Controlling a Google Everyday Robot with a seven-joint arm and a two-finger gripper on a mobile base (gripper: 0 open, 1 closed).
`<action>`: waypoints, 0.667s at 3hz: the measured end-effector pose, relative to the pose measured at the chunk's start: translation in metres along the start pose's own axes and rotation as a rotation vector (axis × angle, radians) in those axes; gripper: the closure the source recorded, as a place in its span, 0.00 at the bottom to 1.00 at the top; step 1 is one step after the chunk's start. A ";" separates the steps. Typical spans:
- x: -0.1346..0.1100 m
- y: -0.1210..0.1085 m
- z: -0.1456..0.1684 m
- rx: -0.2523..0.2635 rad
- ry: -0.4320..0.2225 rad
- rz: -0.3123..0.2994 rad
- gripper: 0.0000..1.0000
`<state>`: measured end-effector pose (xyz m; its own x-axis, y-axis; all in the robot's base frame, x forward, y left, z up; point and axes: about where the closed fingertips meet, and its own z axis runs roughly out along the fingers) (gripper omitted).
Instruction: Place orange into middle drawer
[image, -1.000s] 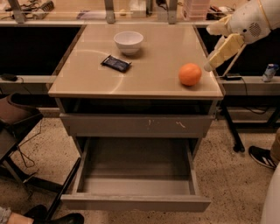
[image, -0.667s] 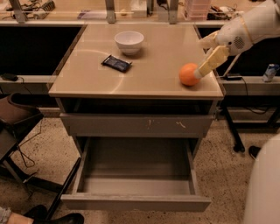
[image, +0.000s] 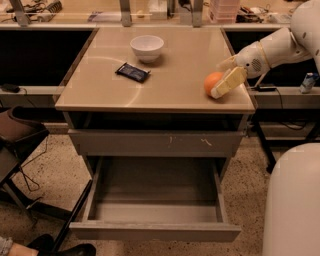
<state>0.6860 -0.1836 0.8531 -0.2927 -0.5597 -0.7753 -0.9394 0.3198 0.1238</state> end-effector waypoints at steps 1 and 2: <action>0.000 0.000 0.000 0.000 0.000 0.000 0.00; 0.000 0.000 0.000 0.000 0.000 0.000 0.19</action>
Offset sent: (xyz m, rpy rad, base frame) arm 0.0000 0.0000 0.0000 0.0000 0.0000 0.0000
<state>0.6860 -0.1836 0.8530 -0.2927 -0.5597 -0.7753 -0.9394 0.3198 0.1238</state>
